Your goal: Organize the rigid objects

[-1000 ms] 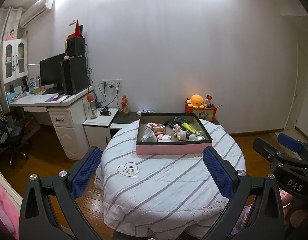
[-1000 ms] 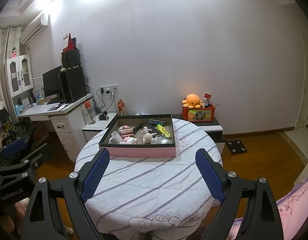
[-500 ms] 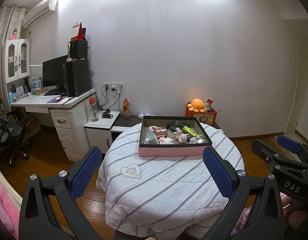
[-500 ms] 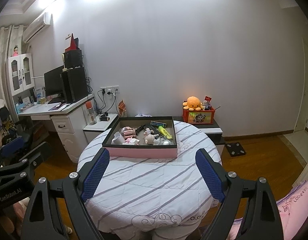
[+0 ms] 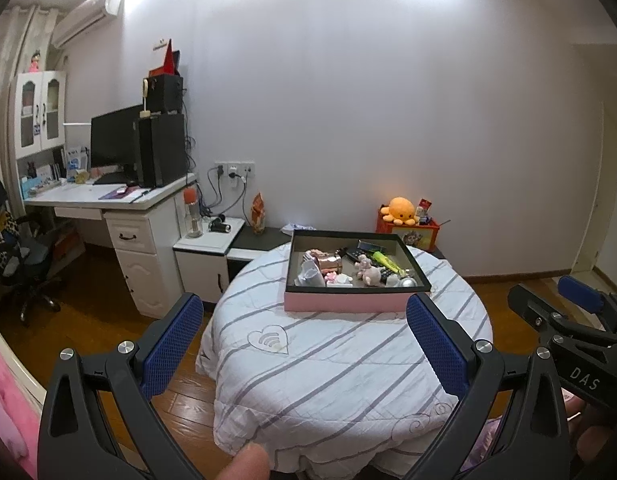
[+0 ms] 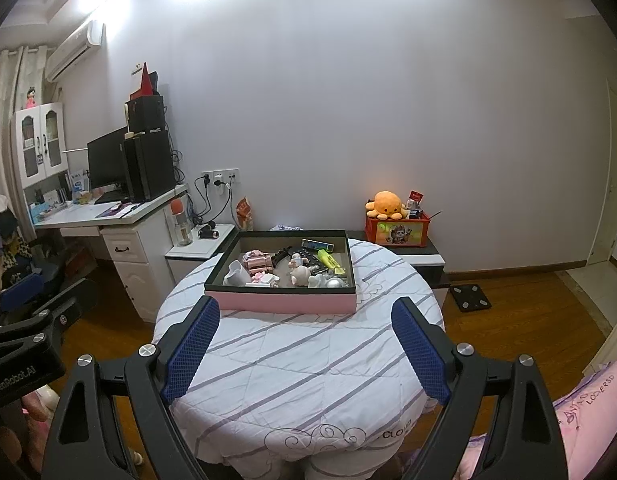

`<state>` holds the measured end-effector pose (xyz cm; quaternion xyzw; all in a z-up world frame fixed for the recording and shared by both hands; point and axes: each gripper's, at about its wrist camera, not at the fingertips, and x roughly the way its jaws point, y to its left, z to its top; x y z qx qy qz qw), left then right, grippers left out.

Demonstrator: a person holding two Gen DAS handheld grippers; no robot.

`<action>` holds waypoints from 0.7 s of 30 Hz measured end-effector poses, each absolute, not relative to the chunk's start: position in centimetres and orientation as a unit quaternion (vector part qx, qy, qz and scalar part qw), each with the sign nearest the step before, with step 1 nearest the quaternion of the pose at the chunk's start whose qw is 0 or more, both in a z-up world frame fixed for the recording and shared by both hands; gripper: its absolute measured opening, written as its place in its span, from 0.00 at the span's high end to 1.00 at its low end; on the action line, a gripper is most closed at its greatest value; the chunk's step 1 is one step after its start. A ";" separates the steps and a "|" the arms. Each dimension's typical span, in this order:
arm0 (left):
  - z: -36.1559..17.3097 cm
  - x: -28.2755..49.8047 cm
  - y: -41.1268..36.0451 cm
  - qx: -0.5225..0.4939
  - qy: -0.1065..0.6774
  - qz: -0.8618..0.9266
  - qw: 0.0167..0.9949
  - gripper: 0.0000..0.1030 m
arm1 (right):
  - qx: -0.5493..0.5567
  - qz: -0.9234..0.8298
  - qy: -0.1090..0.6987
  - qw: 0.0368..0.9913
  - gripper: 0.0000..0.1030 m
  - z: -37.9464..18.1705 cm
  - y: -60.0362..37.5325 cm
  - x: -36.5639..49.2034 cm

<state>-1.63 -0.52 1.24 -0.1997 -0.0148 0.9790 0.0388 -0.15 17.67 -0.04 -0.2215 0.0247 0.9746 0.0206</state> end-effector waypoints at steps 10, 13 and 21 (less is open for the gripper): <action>1.8 -0.4 -0.5 -0.176 -0.011 0.984 0.035 0.00 | -0.203 0.978 0.024 0.033 0.13 0.5 17.4 0.8; 2.2 0.1 -0.5 -0.166 -0.010 0.985 0.033 0.00 | -0.200 0.979 0.024 0.034 0.13 0.7 17.3 1.1; 2.9 1.3 -0.5 -0.150 -0.007 0.988 0.031 0.00 | -0.187 0.981 0.017 0.043 0.13 1.4 16.9 2.5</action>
